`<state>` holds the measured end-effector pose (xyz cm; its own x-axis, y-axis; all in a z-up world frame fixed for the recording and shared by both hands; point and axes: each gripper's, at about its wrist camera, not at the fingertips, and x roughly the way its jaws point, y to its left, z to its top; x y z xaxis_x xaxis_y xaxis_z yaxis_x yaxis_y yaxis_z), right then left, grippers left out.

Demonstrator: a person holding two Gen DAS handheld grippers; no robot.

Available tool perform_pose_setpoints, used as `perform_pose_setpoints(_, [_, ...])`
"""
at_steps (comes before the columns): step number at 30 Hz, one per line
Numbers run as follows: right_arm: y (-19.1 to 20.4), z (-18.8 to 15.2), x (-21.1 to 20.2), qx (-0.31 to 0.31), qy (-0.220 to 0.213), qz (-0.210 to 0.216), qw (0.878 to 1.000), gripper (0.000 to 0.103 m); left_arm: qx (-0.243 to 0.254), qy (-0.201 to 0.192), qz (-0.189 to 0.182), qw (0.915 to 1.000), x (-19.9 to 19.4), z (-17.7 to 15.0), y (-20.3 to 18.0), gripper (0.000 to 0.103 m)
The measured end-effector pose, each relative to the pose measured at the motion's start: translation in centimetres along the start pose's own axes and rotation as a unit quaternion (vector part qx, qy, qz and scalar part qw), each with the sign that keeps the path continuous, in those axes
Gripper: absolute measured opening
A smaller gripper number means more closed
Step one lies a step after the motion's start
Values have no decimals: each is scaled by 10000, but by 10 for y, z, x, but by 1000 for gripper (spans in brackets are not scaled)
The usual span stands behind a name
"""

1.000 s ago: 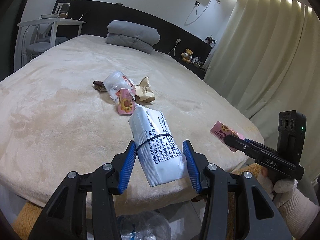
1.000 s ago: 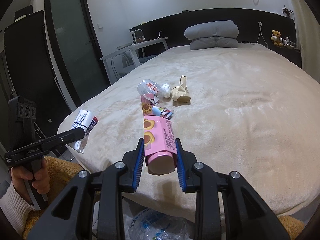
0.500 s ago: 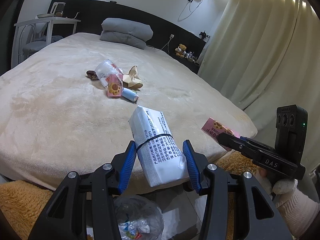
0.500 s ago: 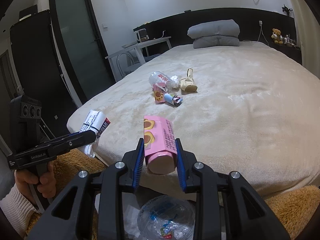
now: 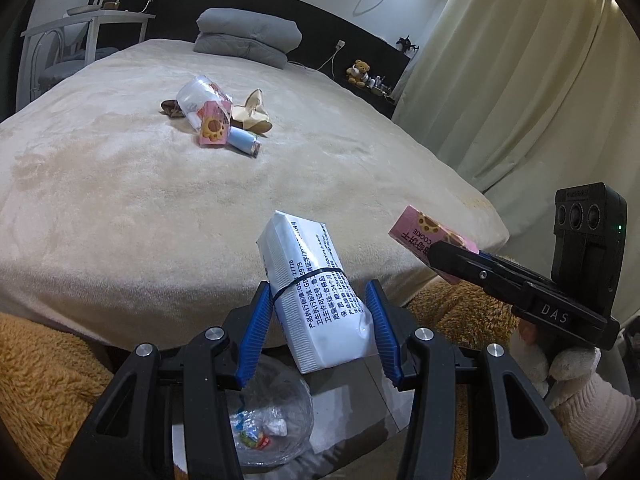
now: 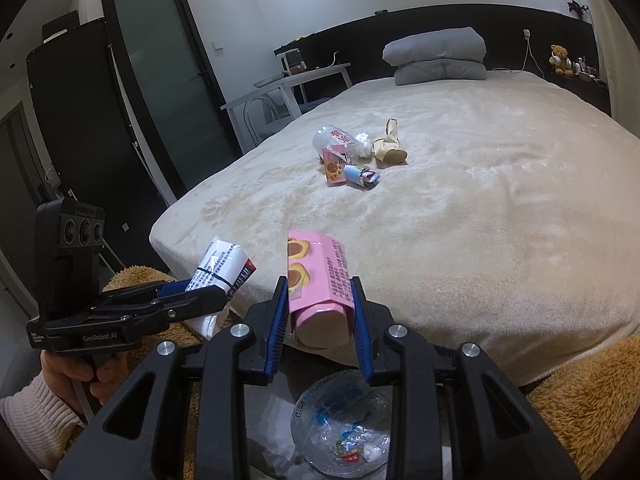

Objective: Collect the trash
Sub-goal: 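Lift the white packet and pink snack box with both tools toward the trash bag, then open both tools to drop the packet and pink box into the bag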

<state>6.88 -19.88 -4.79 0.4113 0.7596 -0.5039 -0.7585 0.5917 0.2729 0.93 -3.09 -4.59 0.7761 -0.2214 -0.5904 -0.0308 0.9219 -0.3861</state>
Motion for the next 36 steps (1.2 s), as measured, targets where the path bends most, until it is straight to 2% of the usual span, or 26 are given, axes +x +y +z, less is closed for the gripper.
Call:
perform_pose_setpoints(10, [5,-21,14,26,523,-157,9985,30,83,829,250,9962,35,-25,-3,47])
perform_pose_setpoints(16, [-2,-32,42,161,1242,-244,9918,31,32,1314,471,9902,54,-34,6,47])
perform_pose_setpoints(27, [-27,-51,88,829,2342,-444,9676,30,-97,2065,717,9758,85,-50,20,47])
perform_pose_setpoints(36, [-42,-69,122,1337,3033,-583,9417,31,-222,2688,915,9586,115,-67,27,47])
